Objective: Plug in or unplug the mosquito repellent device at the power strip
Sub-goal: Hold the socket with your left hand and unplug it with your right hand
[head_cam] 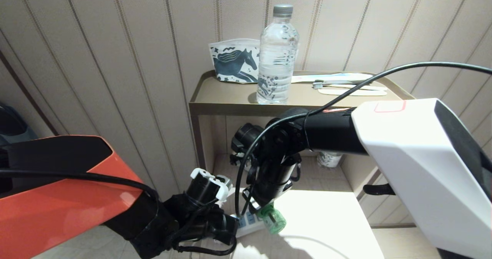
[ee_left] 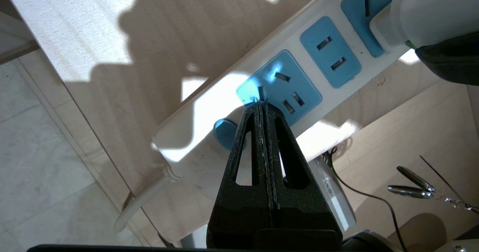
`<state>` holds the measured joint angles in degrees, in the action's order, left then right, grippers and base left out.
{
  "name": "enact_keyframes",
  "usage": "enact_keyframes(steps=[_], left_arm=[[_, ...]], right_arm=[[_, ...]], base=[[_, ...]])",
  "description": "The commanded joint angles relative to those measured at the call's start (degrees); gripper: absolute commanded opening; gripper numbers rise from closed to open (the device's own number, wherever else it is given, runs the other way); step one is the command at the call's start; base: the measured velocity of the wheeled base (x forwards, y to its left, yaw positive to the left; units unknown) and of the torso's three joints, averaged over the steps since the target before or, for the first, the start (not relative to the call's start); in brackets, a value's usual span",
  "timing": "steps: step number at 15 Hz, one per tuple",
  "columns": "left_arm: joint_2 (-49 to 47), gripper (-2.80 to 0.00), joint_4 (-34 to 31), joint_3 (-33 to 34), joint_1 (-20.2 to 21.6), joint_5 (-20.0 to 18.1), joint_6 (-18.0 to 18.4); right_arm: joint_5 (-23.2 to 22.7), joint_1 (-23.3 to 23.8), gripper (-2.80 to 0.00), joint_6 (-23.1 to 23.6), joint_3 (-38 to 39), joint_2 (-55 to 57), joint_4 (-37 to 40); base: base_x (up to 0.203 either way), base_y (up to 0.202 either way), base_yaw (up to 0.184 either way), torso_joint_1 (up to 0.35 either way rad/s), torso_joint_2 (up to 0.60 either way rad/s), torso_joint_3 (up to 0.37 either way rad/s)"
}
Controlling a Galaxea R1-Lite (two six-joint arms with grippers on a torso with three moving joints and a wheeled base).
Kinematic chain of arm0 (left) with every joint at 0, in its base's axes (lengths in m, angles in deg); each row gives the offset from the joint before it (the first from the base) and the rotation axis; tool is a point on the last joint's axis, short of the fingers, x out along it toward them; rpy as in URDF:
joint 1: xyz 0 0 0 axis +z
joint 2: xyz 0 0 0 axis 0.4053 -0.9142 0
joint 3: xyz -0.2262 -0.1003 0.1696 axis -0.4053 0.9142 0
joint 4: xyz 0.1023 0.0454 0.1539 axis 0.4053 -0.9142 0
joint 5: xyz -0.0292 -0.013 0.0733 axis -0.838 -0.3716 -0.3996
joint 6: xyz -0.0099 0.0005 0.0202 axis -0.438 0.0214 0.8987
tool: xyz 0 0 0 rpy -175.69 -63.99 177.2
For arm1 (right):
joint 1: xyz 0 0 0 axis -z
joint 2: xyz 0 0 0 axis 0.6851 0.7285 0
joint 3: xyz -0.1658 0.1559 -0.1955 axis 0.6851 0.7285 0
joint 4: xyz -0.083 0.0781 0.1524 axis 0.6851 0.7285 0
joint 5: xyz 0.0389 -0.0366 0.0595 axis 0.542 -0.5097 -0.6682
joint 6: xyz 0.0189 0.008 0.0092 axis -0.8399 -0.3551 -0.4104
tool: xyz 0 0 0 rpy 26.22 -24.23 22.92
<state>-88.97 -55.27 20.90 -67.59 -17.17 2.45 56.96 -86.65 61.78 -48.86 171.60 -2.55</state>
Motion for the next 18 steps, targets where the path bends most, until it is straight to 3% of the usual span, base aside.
enact_keyframes(steps=[1,15,18], left_arm=[[-0.71,-2.80,-0.07,0.10,-0.35,-0.09,-0.18],[-0.55,-2.80,0.10,0.36,-1.64,-0.09,-0.26],[0.08,-2.80,0.10,0.27,-3.43,1.85,-0.44]], right_arm=[[-0.09,-0.53,-2.80,-0.06,-0.08,-1.44,-0.14],[0.09,-2.29,-2.80,0.03,0.01,-1.38,-0.06],[0.09,-2.20,-2.80,0.03,0.36,1.25,0.11]], base=[[0.000,0.000,0.000,0.000,0.00,0.000],[0.000,0.000,0.000,0.000,0.00,0.000],[0.000,0.000,0.000,0.000,0.00,0.000]])
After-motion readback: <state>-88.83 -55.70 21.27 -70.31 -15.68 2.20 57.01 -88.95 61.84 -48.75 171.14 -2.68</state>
